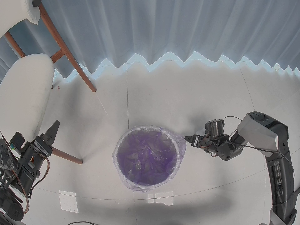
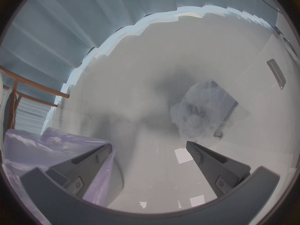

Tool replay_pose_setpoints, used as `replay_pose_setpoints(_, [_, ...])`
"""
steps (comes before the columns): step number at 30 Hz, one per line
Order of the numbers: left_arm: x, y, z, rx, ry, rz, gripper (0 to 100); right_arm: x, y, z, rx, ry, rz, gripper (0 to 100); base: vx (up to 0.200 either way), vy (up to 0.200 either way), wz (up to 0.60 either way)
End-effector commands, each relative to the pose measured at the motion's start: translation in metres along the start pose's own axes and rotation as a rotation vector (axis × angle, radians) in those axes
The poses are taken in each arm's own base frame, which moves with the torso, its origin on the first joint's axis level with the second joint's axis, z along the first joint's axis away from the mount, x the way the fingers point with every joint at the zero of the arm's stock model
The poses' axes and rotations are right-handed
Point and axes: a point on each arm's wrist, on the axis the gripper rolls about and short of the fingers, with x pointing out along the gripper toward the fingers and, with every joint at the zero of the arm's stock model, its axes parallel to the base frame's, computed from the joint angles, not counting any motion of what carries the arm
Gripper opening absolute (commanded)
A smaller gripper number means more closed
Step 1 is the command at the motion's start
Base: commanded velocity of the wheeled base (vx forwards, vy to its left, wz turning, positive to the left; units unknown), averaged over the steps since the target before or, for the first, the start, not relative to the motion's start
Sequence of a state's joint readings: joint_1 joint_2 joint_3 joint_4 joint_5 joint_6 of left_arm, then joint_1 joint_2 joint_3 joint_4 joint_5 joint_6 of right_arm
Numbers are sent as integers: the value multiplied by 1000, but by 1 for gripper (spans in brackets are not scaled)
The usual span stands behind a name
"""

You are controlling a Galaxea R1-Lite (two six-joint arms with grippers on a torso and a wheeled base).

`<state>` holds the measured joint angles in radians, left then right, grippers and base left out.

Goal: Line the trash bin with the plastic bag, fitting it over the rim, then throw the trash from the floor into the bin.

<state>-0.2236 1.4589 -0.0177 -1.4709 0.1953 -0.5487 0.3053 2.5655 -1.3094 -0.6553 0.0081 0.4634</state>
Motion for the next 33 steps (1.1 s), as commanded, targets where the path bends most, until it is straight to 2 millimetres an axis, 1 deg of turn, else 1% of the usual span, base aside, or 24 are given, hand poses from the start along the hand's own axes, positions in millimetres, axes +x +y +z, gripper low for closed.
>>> replay_pose_setpoints(1, [-3,1,-2,3,15,5,100,-53,23,14,76,3,41,100,0,0,0])
replay_pose_setpoints(2, [-3,2,-3,2,18,6,100,-67,25,10,89,30,50,100,0,0,0])
replay_pose_setpoints(3, [-3,2,-3,2,18,6,100,-69,25,9,90,34,51,100,0,0,0])
replay_pose_setpoints(4, [-3,2,-3,2,22,7,100,-84,23,1,88,72,47,100,0,0,0])
replay_pose_setpoints(6, [-3,2,-3,1,29,8,100,-112,12,-23,83,157,6,100,0,0,0])
replay_pose_setpoints(7, [-3,2,-3,0,28,4,100,-122,7,-33,75,190,-10,100,0,0,0])
replay_pose_setpoints(8, [-3,2,-3,-2,29,2,100,-130,3,-42,67,217,-24,100,0,0,0])
replay_pose_setpoints(11, [-2,4,-3,-9,28,11,100,-145,-5,-59,54,252,-43,100,0,0,0])
replay_pose_setpoints(13, [-2,5,-3,-25,33,11,100,-152,-3,-70,40,263,-30,100,0,0,0])
replay_pose_setpoints(15, [-2,6,-2,-65,35,8,100,-153,5,-81,18,242,19,100,0,0,0])
replay_pose_setpoints(17, [-2,6,-3,-78,45,-2,100,-151,14,-91,-4,220,71,100,-200,0,0])
replay_pose_setpoints(18, [-2,6,-3,-78,45,-2,100,-151,14,-91,-4,220,71,100,-200,0,0])
replay_pose_setpoints(19, [-2,6,-2,-79,46,-5,100,-148,23,-102,-36,187,130,100,-200,0,0])
replay_pose_setpoints(21, [-2,6,-2,-70,40,-5,100,-143,31,-110,-54,161,175,100,-200,0,0])
replay_pose_setpoints(23, [-2,5,-2,-57,42,-5,100,-137,35,-115,-63,153,184,100,-200,0,0])
replay_pose_setpoints(24, [-2,5,-2,-56,42,-3,100,-136,35,-116,-65,153,186,100,-200,0,0])
replay_pose_setpoints(25, [-2,5,-3,-44,37,8,100,-131,40,-119,-73,148,186,100,0,0,0])
replay_pose_setpoints(27, [-2,6,-3,-42,32,20,100,-126,43,-121,-75,147,184,100,0,0,0])
replay_pose_setpoints(33, [-2,7,-3,-43,30,26,100,-105,51,-118,-76,135,167,100,0,0,0])
